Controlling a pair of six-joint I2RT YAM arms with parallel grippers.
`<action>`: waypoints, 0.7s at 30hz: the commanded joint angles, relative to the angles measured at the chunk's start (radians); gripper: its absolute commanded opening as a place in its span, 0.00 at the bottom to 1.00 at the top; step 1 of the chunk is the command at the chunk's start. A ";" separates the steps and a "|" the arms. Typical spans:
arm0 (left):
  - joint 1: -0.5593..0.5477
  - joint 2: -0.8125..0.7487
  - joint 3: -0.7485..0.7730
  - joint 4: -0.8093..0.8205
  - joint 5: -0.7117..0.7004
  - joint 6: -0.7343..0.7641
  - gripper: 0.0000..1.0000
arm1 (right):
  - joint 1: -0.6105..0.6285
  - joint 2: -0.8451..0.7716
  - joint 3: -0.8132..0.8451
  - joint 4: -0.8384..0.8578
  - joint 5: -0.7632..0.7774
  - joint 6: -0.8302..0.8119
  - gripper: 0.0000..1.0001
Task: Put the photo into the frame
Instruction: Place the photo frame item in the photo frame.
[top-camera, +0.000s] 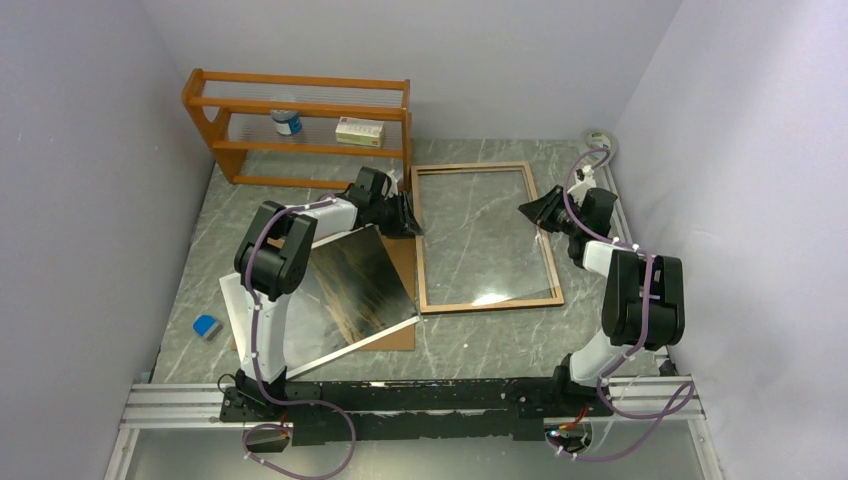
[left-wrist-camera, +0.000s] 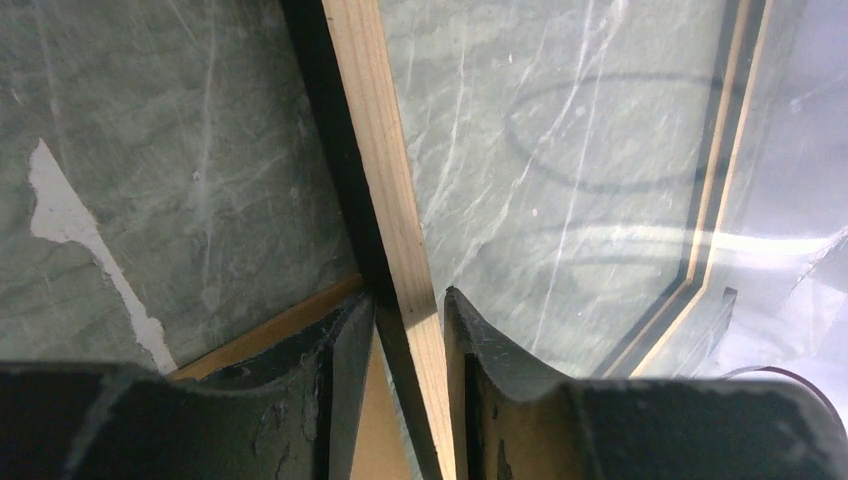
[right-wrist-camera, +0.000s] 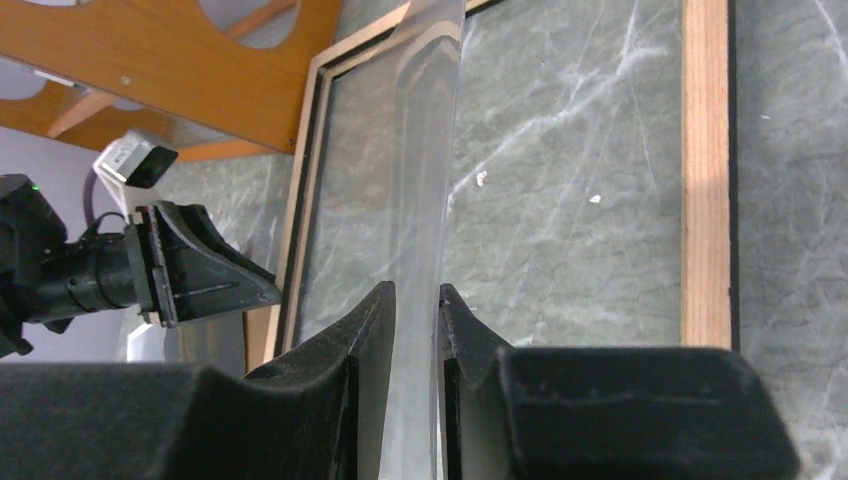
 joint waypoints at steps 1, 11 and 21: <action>-0.008 0.063 -0.007 -0.116 -0.017 0.027 0.40 | 0.021 0.012 -0.001 0.161 -0.056 0.044 0.25; -0.005 0.072 0.005 -0.130 -0.009 0.036 0.41 | 0.027 0.070 0.018 0.218 -0.043 0.075 0.25; 0.001 0.076 0.018 -0.134 -0.005 0.035 0.42 | 0.040 0.102 0.072 0.113 -0.013 0.070 0.66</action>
